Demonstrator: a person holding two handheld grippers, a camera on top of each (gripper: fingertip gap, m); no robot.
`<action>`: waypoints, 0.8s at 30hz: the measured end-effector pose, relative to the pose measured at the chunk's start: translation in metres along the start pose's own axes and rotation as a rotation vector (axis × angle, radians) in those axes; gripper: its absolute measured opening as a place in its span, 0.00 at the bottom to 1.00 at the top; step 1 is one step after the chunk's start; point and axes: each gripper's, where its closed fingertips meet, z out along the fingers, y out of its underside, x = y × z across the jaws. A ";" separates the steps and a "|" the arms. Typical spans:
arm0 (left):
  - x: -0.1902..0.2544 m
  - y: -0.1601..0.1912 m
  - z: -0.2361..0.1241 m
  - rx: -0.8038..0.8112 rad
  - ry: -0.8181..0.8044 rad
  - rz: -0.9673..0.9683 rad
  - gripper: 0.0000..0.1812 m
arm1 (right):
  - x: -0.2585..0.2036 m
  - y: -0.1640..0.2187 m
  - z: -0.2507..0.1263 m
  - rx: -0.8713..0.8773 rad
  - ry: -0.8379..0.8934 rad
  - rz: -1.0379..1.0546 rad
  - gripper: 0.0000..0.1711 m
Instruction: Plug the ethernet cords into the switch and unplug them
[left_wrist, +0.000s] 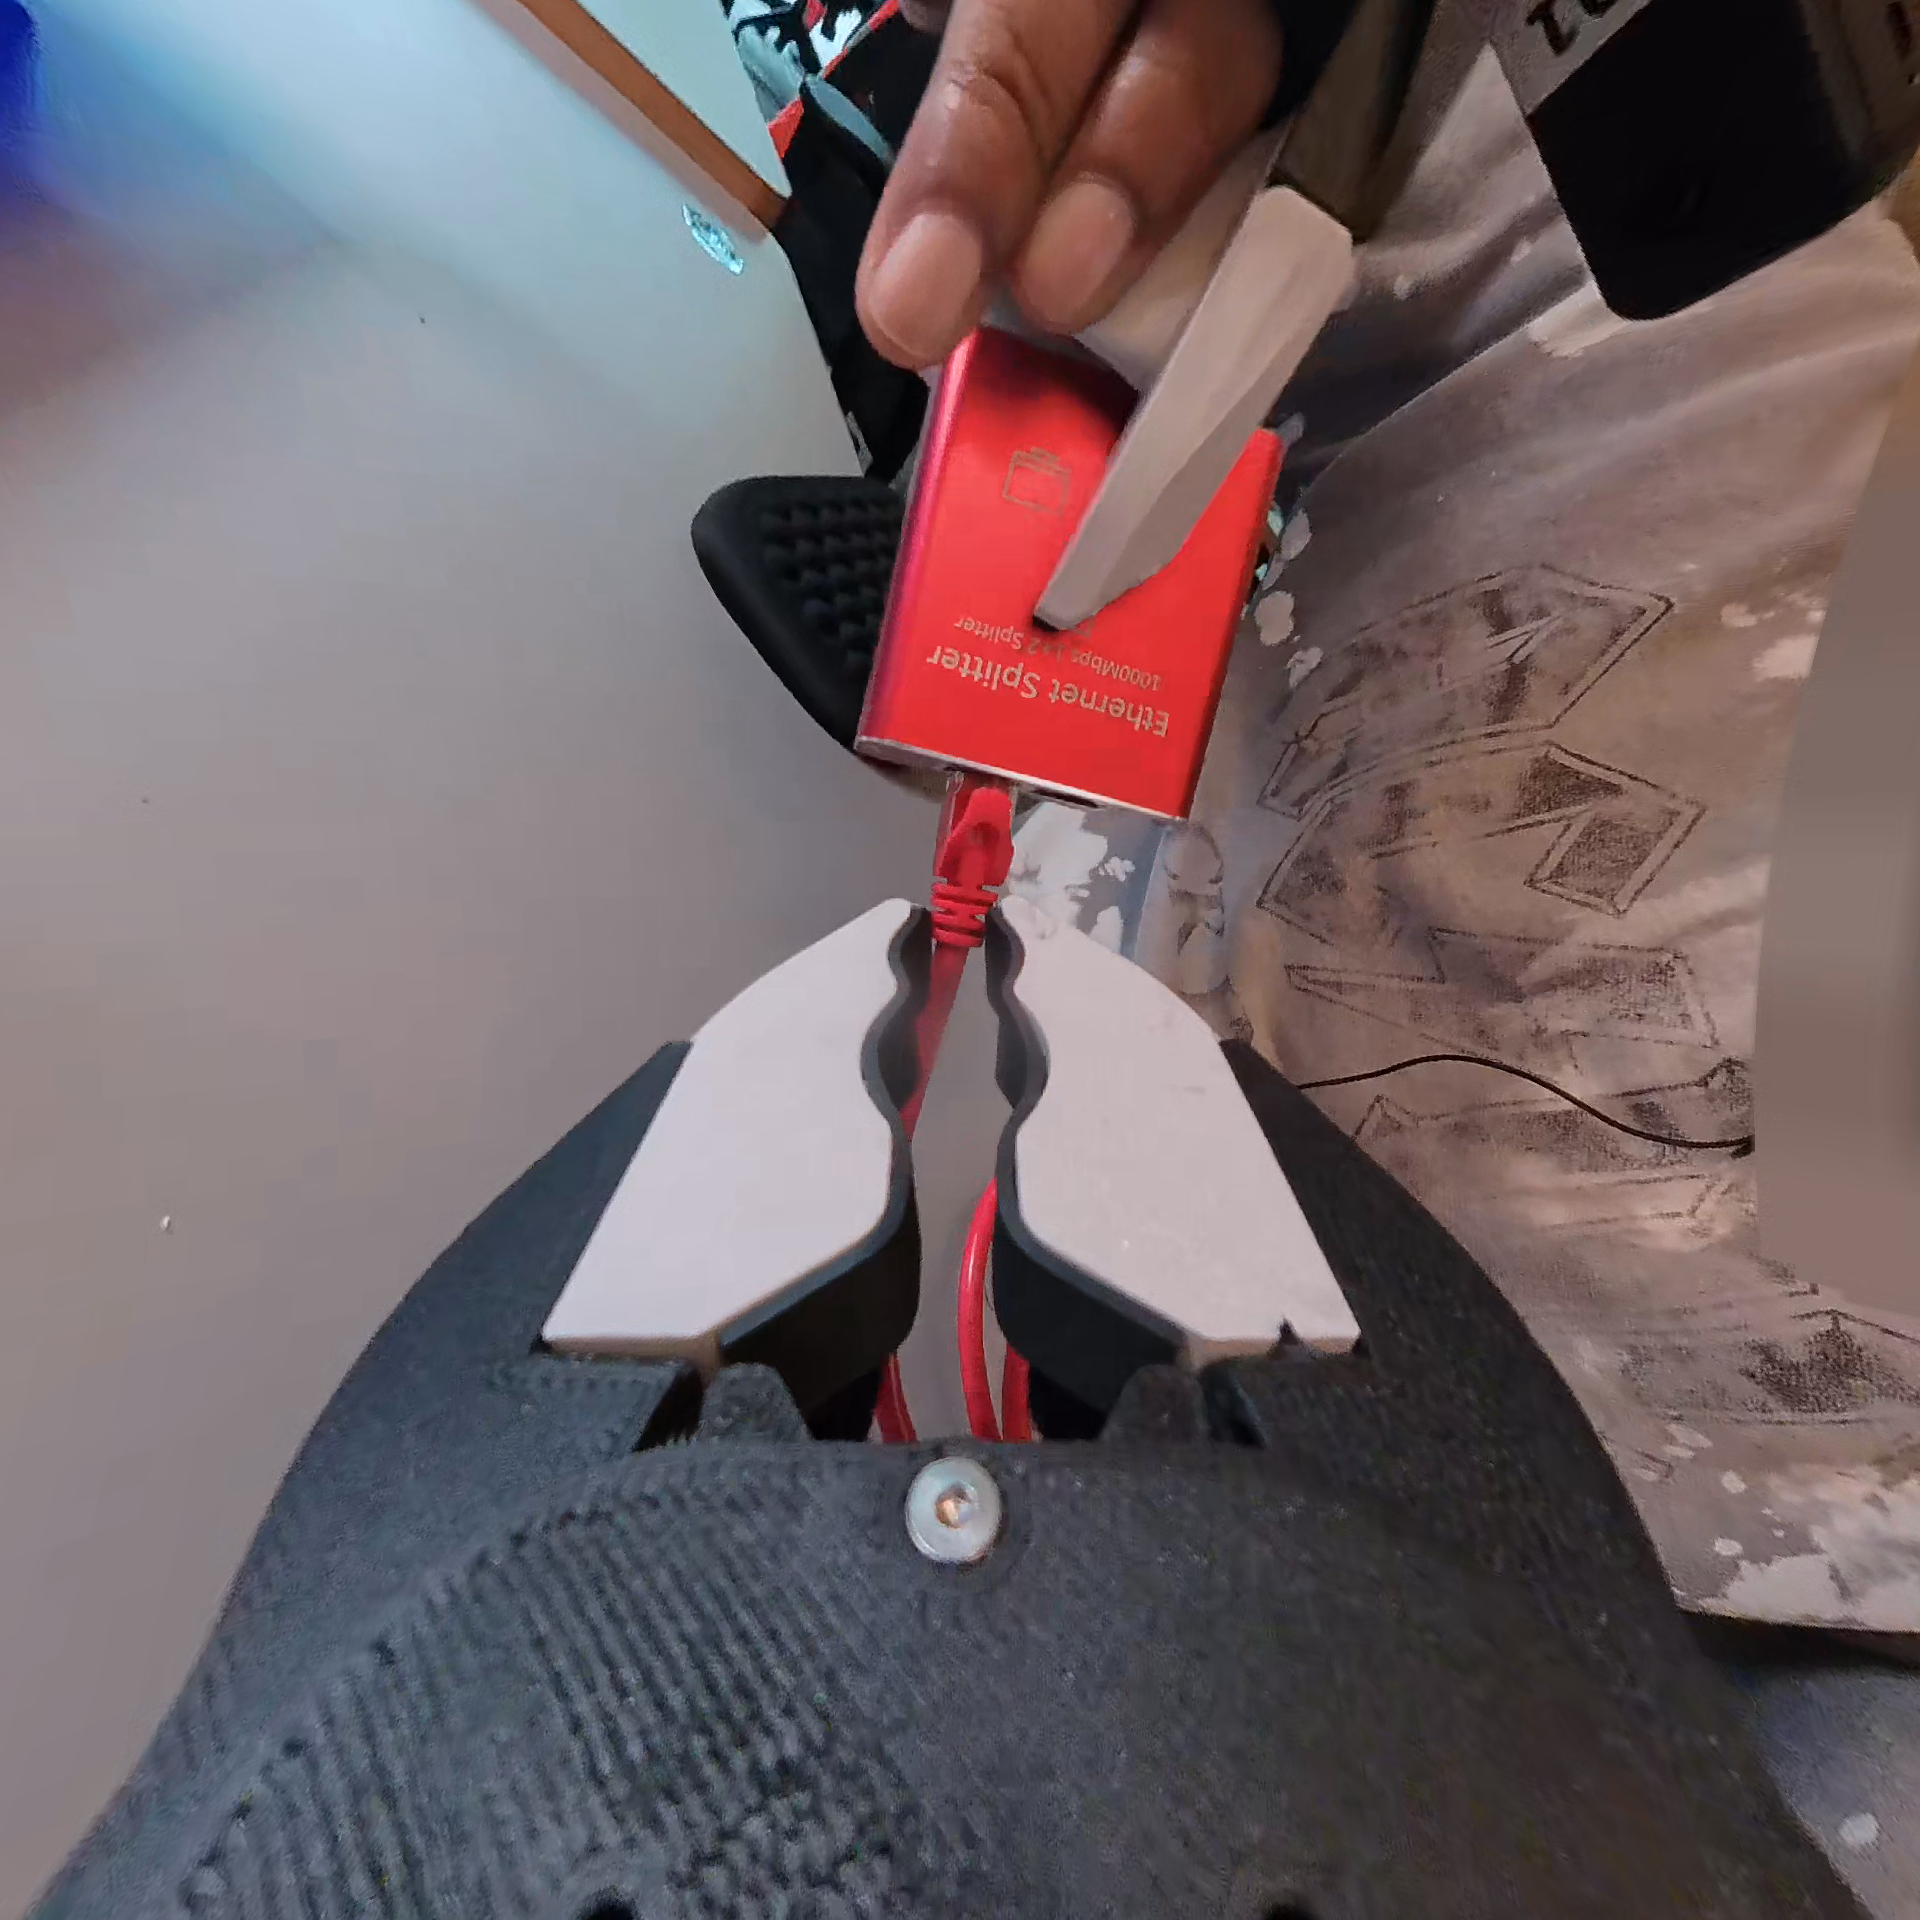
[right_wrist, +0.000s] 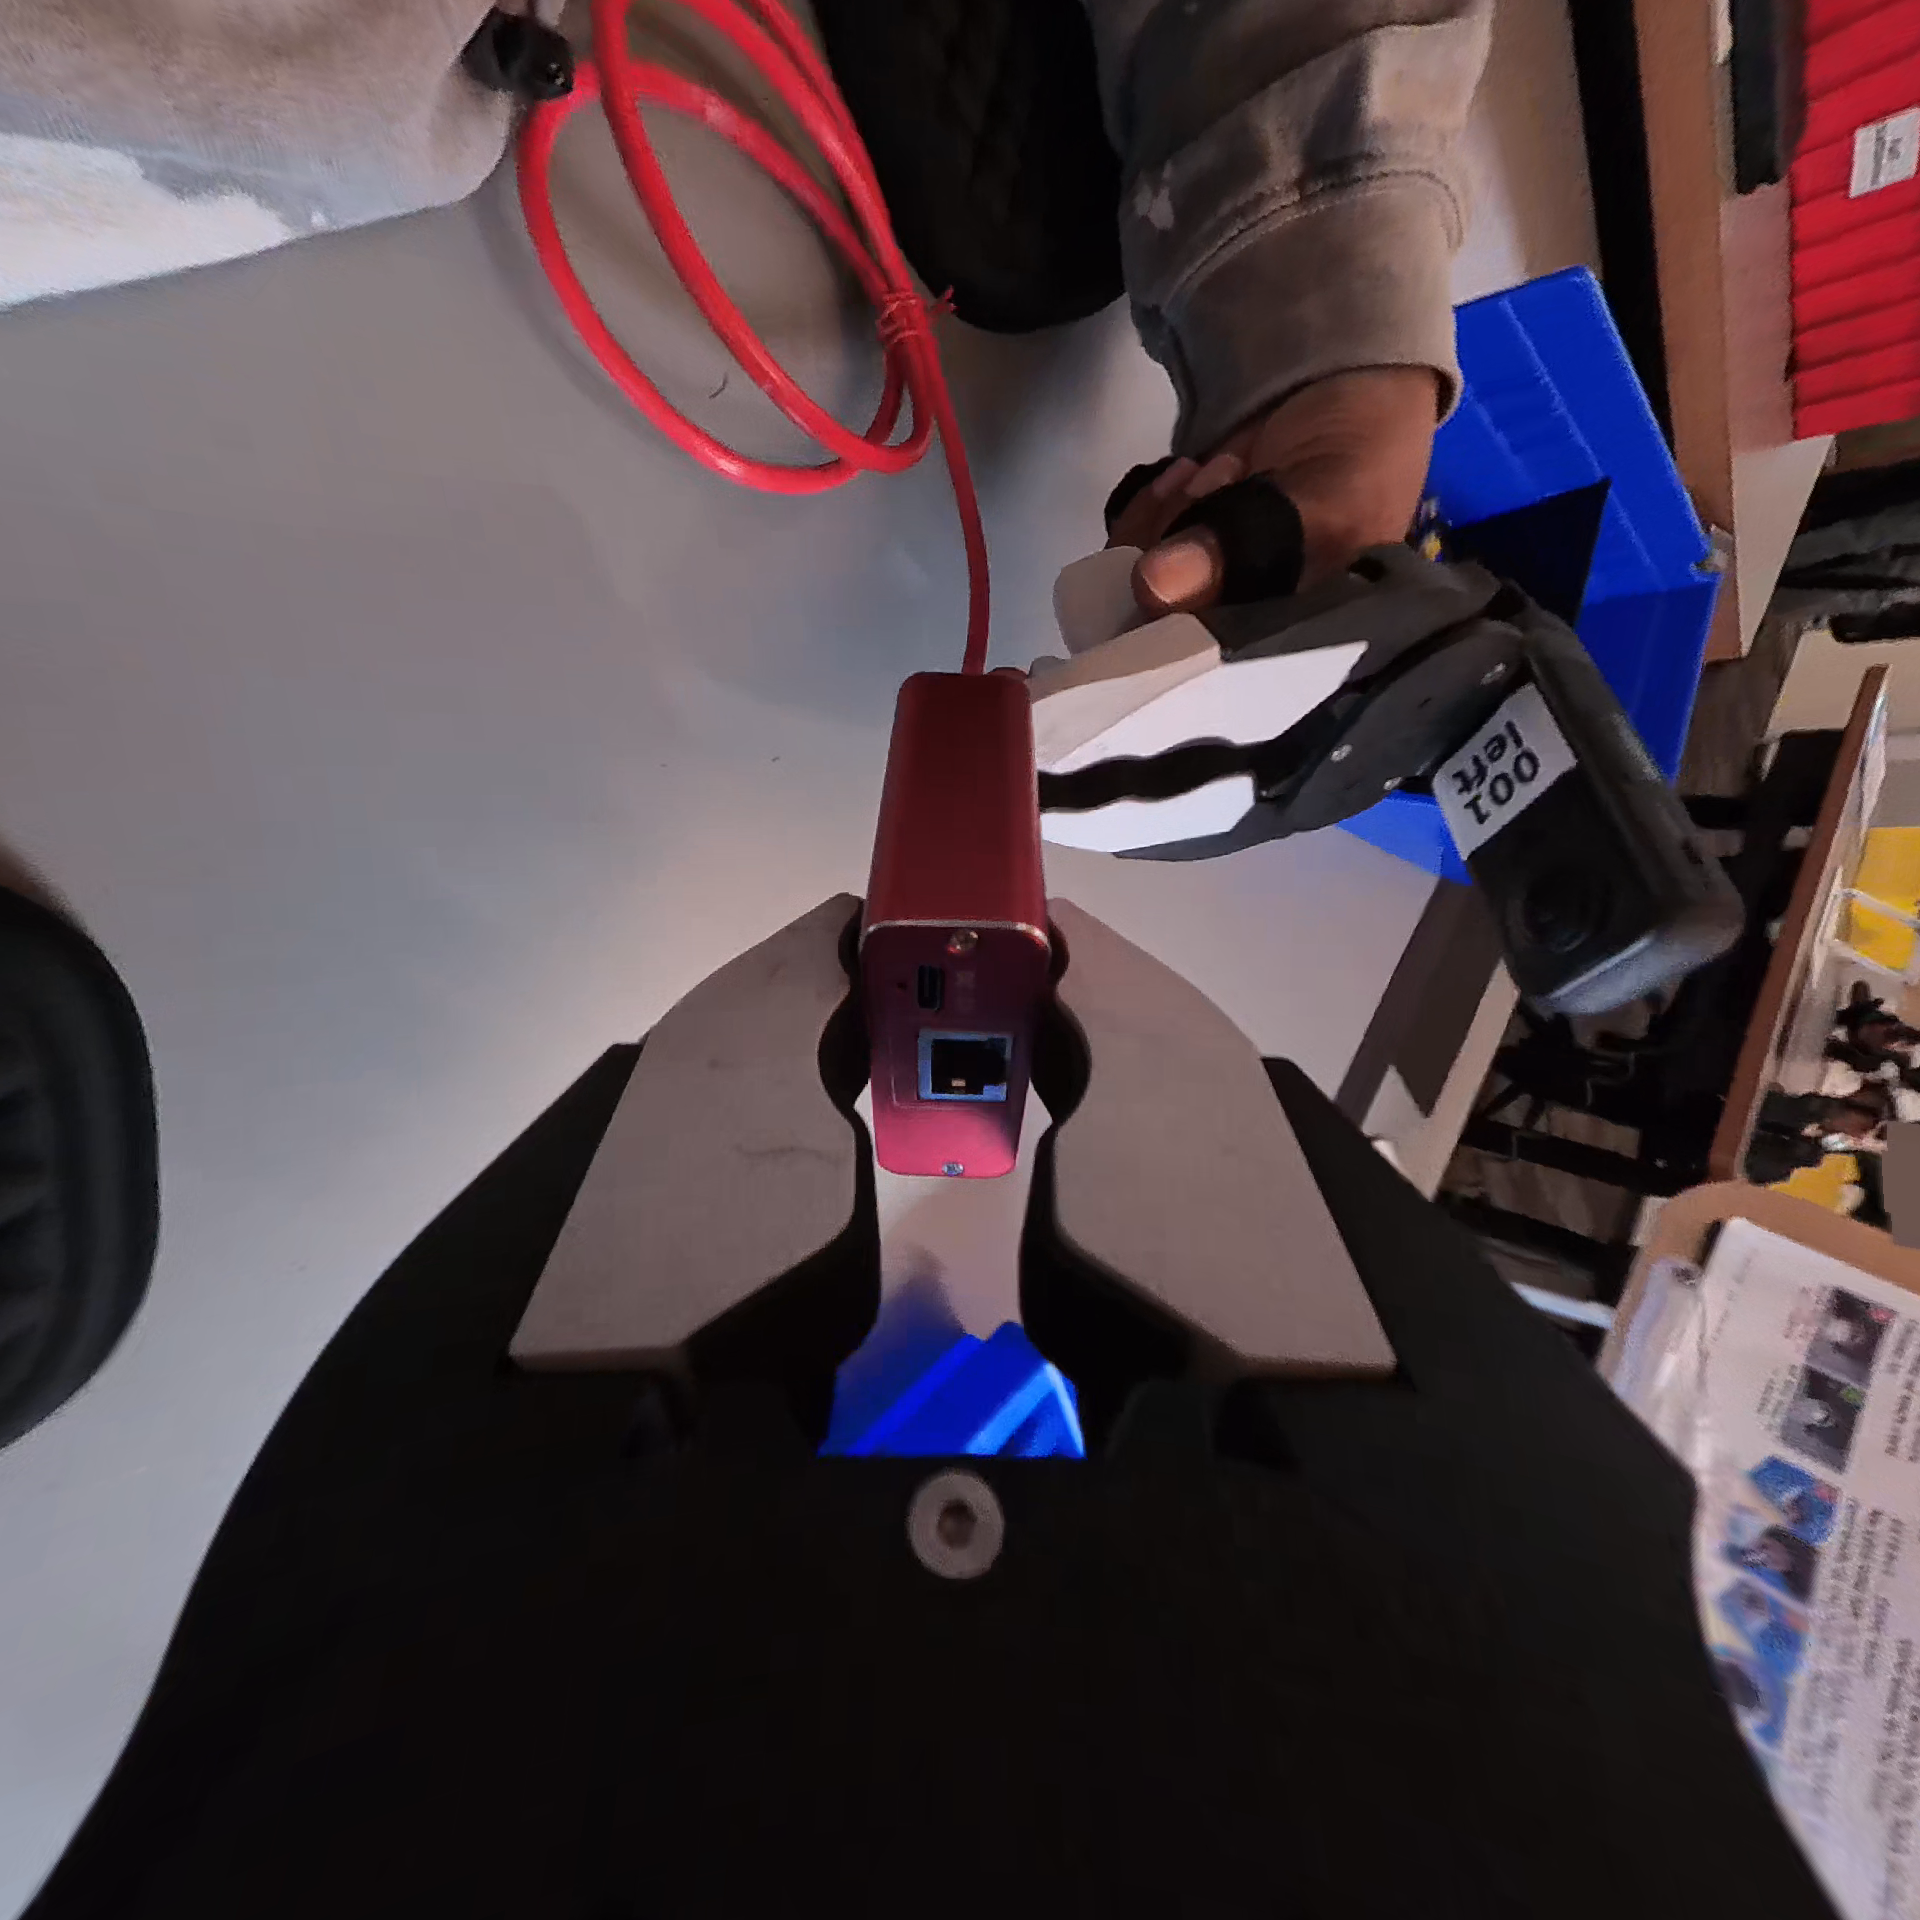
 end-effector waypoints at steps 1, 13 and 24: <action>0.001 -0.002 -0.002 0.011 0.010 0.005 0.05 | 0.002 -0.001 -0.001 0.017 0.003 0.045 0.16; 0.015 -0.049 -0.048 0.278 -0.203 0.333 0.14 | 0.052 0.001 -0.012 0.428 0.186 0.639 0.16; -0.002 -0.040 -0.028 0.030 -0.574 0.589 0.14 | 0.058 0.004 -0.007 0.767 0.274 0.911 0.16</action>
